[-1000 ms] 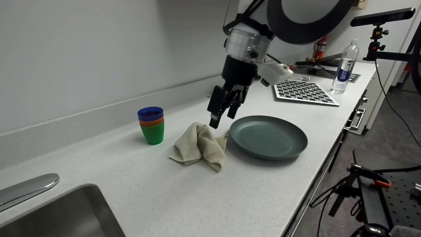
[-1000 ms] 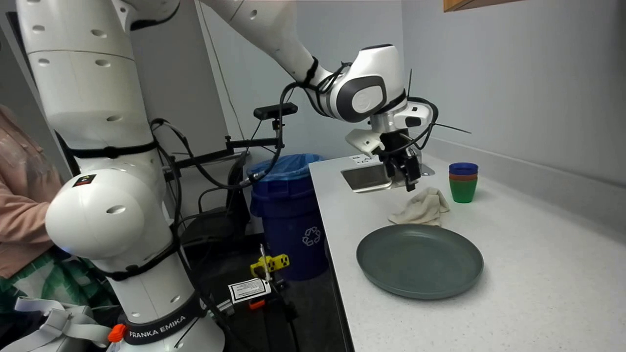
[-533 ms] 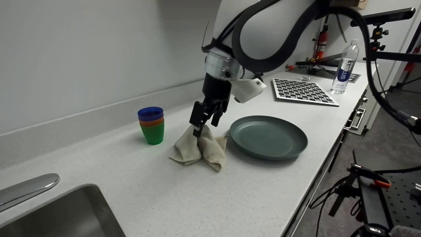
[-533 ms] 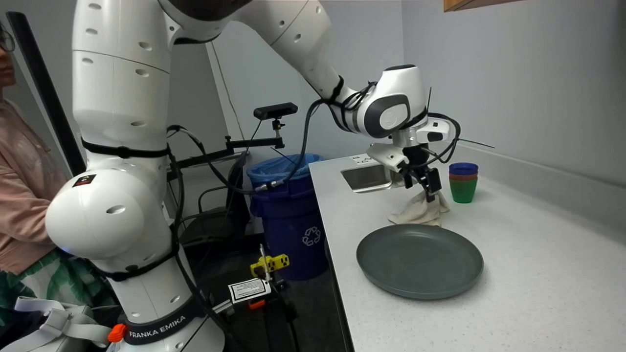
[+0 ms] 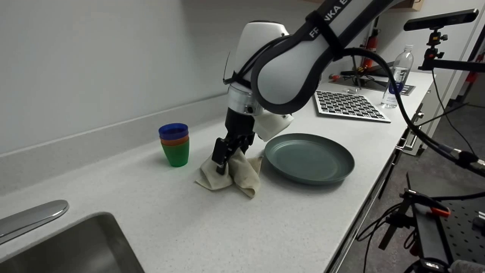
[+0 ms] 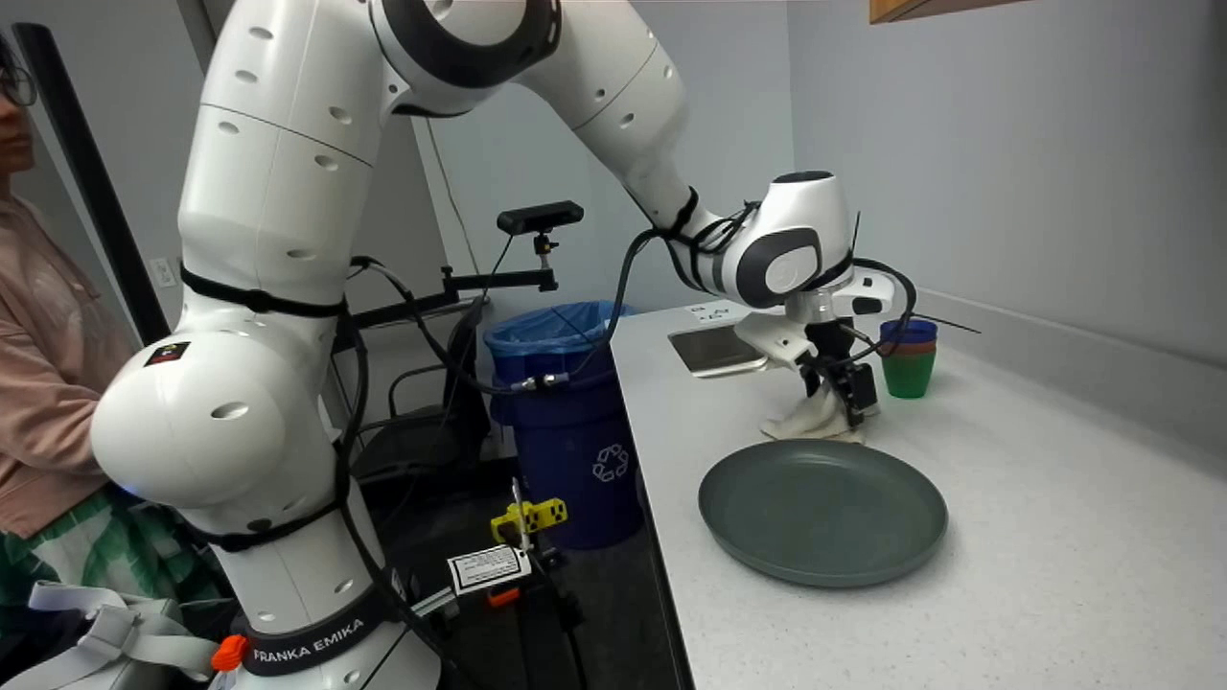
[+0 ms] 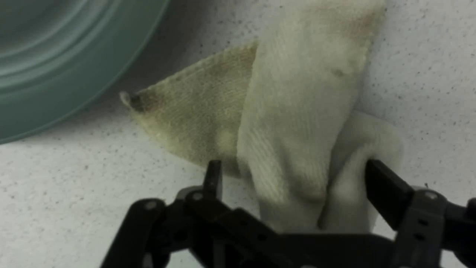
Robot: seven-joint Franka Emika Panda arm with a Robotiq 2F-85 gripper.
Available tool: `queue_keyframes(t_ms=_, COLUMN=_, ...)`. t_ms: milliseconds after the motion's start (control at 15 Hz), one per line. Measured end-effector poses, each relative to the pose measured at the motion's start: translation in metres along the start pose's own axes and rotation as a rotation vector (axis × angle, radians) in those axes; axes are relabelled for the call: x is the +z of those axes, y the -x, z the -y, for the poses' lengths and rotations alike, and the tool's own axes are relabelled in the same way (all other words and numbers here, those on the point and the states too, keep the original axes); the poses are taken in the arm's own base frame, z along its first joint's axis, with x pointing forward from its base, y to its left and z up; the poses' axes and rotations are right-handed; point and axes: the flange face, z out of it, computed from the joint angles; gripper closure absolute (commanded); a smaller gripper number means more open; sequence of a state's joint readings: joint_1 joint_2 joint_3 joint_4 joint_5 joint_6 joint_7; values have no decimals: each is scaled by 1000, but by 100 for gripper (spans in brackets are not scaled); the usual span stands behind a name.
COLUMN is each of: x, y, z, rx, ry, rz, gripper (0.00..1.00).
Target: Pick up the towel and wipe the grey plate
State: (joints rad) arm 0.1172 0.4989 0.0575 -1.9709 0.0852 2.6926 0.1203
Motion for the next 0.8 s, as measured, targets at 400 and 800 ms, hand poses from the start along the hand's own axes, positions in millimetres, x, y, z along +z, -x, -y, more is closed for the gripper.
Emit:
queue_keyframes(t_ms=400, x=6, y=2, z=12, rx=-53, ry=33, rz=2, gripper=70)
queue_keyframes(t_ms=800, x=-16, y=2, z=20, rx=-113, ry=62, rz=-24, gripper=100)
